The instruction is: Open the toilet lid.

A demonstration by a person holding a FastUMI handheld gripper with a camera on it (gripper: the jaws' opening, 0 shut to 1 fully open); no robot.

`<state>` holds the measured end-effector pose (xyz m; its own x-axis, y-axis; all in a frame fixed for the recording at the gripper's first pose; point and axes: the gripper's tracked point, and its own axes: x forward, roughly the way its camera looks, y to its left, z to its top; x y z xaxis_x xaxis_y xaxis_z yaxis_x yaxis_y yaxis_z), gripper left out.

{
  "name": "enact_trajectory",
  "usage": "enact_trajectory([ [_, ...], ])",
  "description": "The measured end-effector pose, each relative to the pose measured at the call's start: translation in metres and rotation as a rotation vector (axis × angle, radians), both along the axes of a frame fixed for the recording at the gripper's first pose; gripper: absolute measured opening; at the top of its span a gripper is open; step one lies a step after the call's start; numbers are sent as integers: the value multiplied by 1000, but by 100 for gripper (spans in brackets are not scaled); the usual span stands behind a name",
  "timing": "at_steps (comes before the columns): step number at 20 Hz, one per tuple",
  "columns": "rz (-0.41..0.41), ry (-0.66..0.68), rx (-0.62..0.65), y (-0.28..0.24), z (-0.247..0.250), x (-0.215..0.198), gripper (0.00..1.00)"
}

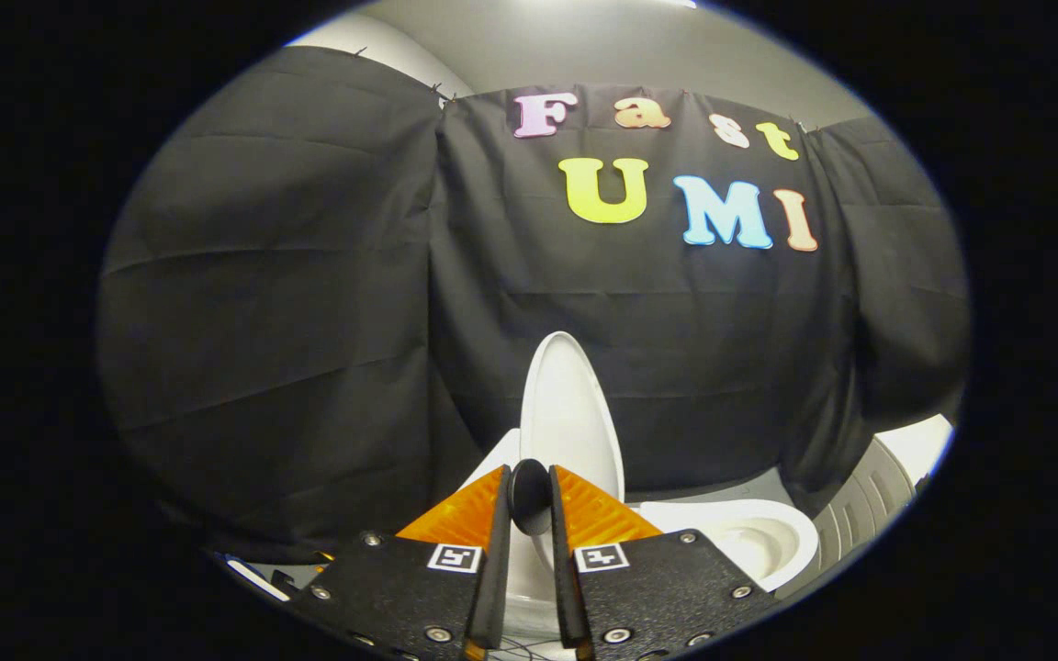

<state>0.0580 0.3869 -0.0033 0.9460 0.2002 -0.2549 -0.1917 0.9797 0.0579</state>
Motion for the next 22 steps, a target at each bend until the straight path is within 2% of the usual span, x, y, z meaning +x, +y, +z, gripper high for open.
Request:
enact_trajectory([
  [1,-16,1,44,-10,8,-2,28],
  [5,-51,-45,139,-43,50,-7,95],
  [10,-31,-168,197,-99,118,-13,95],
  [15,-70,-298,117,-195,155,-32,96],
  [19,-118,-388,75,-275,158,-47,96],
  [22,-187,-384,49,-332,143,-50,95],
])
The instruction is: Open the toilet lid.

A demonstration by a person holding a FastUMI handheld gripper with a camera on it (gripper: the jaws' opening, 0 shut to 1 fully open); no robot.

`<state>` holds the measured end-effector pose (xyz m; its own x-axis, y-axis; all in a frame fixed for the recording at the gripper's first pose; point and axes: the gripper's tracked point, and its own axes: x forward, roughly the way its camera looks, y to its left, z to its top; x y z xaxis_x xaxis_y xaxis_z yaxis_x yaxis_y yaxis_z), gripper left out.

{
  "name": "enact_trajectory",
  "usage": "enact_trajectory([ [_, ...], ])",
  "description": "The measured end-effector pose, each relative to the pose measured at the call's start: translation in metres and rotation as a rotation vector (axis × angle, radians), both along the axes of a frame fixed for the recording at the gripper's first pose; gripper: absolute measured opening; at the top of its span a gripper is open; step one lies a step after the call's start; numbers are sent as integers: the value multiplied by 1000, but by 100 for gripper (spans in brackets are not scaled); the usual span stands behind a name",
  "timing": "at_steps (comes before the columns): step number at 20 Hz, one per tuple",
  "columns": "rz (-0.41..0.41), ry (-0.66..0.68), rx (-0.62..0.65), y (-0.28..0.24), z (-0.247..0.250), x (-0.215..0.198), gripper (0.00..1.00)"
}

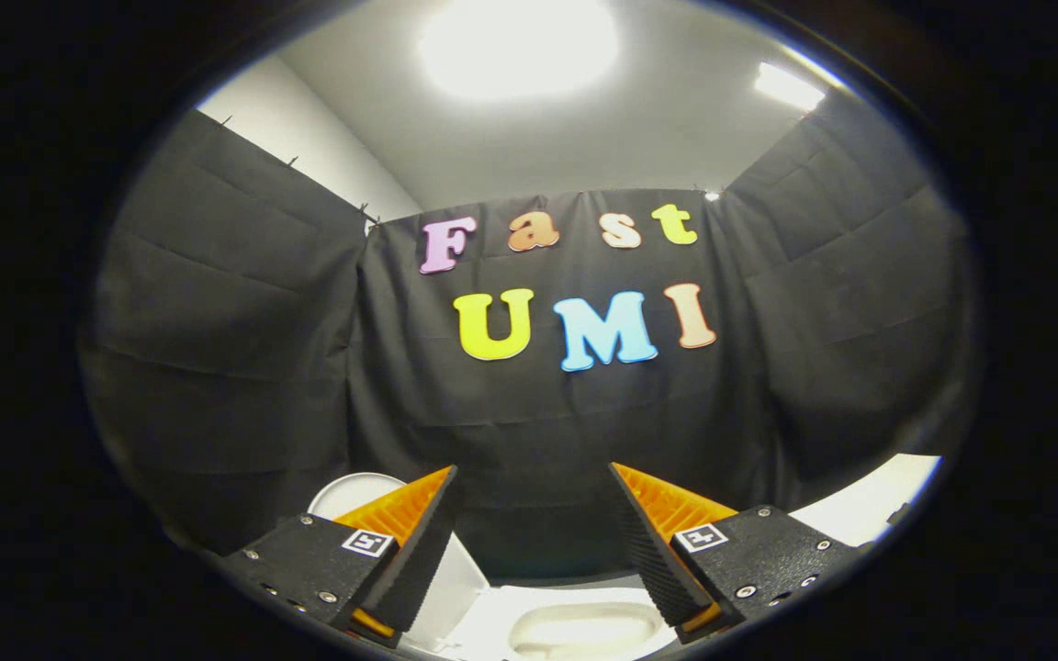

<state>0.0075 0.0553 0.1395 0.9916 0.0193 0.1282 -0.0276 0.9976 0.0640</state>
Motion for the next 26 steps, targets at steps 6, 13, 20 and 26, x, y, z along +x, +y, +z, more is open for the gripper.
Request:
enact_trajectory([
  [6,-85,48,-14,-70,-37,1,95],
  [13,-138,95,-28,-97,-71,-6,95],
  [20,-84,89,-71,-78,-90,-2,96],
  [26,-60,108,-62,-70,-102,-1,96],
])
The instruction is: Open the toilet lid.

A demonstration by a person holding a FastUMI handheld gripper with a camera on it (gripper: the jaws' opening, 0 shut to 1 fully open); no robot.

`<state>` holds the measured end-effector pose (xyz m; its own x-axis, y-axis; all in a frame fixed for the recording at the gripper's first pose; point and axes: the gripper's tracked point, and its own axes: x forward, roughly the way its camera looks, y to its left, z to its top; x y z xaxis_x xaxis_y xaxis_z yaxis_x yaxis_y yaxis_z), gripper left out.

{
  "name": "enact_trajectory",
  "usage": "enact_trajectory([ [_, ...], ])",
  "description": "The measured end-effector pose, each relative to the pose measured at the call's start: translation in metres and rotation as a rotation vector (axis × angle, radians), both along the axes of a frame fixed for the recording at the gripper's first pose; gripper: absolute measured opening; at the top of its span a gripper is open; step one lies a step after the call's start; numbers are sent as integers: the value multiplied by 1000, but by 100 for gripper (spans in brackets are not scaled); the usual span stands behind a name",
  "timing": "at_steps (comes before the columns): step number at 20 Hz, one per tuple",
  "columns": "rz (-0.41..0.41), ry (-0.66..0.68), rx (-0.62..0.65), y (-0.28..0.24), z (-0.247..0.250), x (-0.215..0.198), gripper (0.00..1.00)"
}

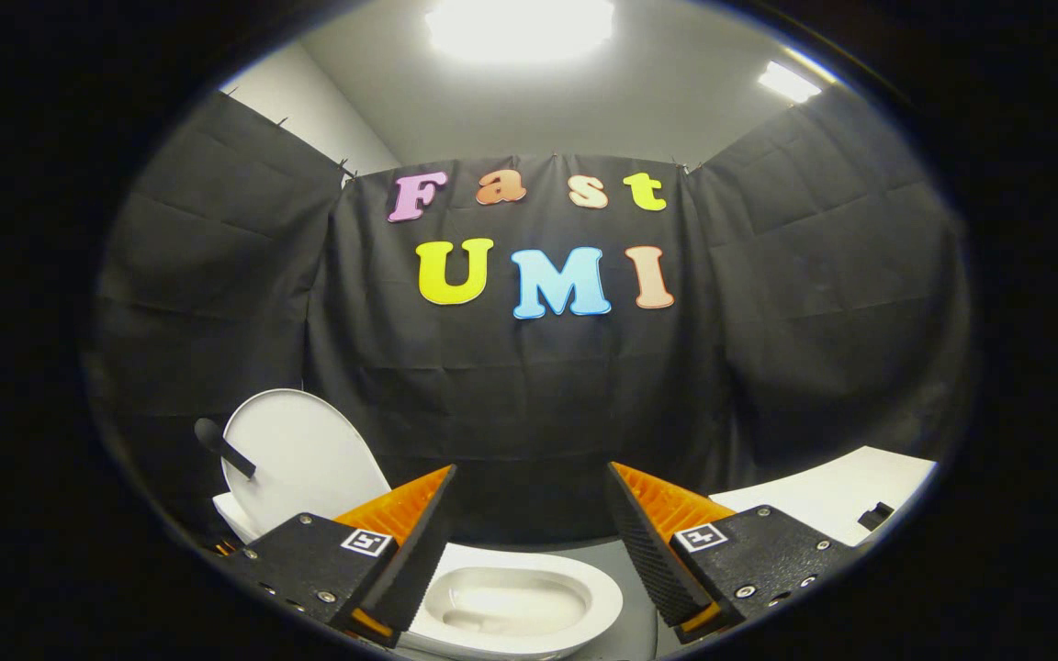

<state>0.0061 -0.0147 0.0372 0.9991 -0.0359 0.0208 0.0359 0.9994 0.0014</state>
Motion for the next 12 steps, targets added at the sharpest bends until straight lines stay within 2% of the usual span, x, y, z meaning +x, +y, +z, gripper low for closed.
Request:
enact_trajectory([
  [12,-21,44,-8,-10,-17,1,96],
])
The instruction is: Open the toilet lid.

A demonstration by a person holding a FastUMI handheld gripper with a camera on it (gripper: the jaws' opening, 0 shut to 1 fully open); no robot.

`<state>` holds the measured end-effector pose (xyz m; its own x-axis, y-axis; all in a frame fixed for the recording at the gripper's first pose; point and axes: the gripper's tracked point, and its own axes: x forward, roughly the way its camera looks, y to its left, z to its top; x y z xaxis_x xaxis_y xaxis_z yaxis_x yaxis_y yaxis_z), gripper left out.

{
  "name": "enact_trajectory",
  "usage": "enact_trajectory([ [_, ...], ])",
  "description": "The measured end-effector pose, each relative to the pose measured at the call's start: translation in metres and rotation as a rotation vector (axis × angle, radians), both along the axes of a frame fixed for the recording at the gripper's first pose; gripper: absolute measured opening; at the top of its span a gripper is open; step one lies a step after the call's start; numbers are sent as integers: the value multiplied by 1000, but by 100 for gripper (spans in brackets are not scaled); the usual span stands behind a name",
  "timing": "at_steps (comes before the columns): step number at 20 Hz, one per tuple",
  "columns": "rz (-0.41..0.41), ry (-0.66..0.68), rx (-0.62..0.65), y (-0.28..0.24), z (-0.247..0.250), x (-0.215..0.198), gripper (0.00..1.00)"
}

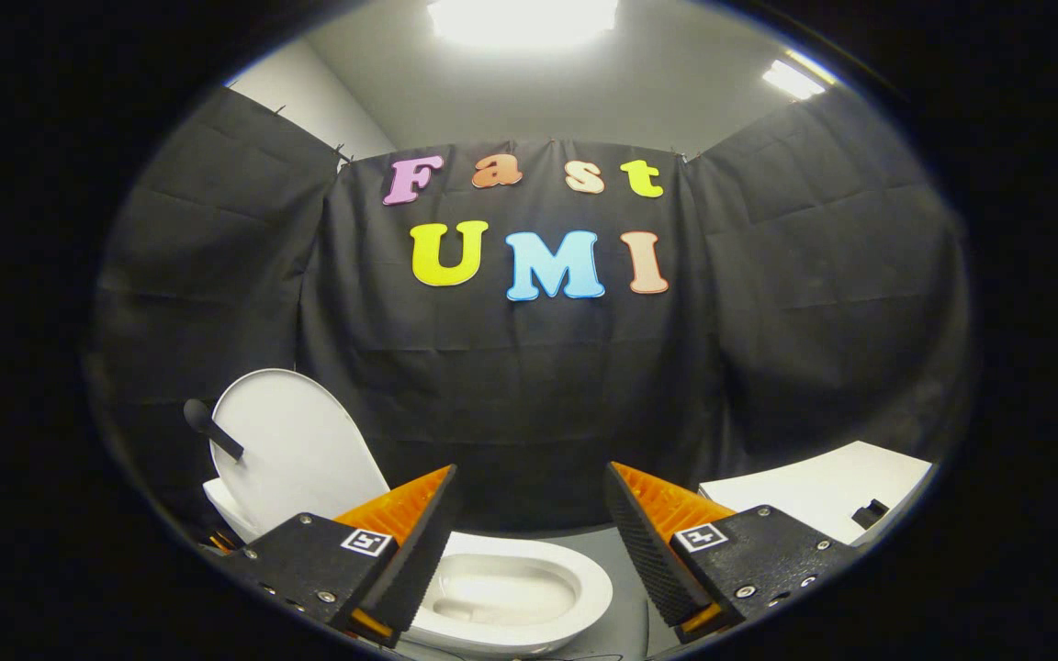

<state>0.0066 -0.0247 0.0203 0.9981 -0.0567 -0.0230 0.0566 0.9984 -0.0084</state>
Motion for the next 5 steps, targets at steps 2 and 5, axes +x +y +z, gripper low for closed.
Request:
enact_trajectory([
  [2,-3,-8,9,-1,3,0,96],
  [5,2,-7,2,1,0,1,96],
])
